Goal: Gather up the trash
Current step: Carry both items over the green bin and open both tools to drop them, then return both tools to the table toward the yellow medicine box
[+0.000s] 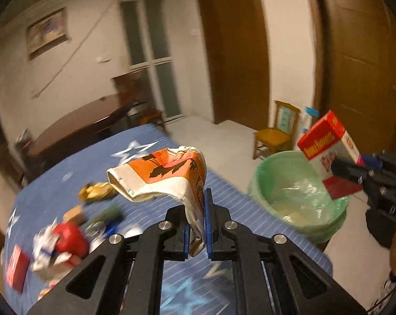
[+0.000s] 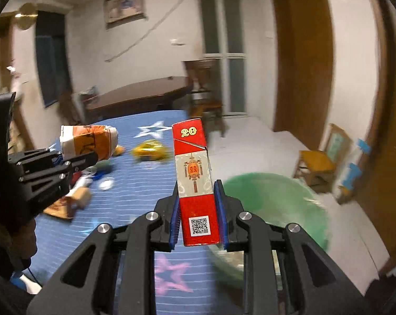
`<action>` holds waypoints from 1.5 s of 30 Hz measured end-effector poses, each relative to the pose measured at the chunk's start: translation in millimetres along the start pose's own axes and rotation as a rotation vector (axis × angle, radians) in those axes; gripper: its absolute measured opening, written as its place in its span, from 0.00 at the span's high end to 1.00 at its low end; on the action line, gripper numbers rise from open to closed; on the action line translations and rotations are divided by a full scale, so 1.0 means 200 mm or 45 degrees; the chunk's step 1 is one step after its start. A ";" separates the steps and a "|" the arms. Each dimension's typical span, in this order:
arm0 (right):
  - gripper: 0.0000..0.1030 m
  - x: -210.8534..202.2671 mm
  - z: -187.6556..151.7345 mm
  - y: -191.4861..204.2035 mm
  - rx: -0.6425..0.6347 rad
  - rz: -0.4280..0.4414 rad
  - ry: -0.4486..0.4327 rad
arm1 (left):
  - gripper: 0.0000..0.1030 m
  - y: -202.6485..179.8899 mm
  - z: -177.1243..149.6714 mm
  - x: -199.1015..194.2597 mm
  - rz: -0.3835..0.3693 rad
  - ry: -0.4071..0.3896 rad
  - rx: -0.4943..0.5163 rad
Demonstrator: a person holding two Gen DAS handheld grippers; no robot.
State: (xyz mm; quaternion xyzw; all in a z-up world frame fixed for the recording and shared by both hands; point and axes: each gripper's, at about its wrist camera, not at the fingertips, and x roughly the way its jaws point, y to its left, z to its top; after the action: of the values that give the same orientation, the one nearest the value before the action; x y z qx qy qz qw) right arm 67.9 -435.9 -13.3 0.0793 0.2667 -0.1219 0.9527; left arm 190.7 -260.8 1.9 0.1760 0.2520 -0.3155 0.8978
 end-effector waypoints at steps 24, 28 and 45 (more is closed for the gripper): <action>0.78 0.29 -0.06 -0.64 0.249 -0.255 0.298 | 0.90 -0.66 0.33 0.81 -0.499 0.270 0.162; 0.76 0.36 -0.05 -0.66 0.264 -0.216 0.319 | 0.69 -0.70 0.34 0.89 -0.481 0.307 0.165; 0.54 0.13 -0.01 -0.34 0.200 -0.131 0.018 | 0.26 -0.32 0.05 0.42 -0.202 0.167 0.055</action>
State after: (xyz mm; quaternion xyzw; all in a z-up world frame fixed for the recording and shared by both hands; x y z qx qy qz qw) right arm 69.9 -505.9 -34.8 0.1408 0.2666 -0.1907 0.9342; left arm 209.7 -353.3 -46.7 0.1950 0.3167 -0.3787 0.8475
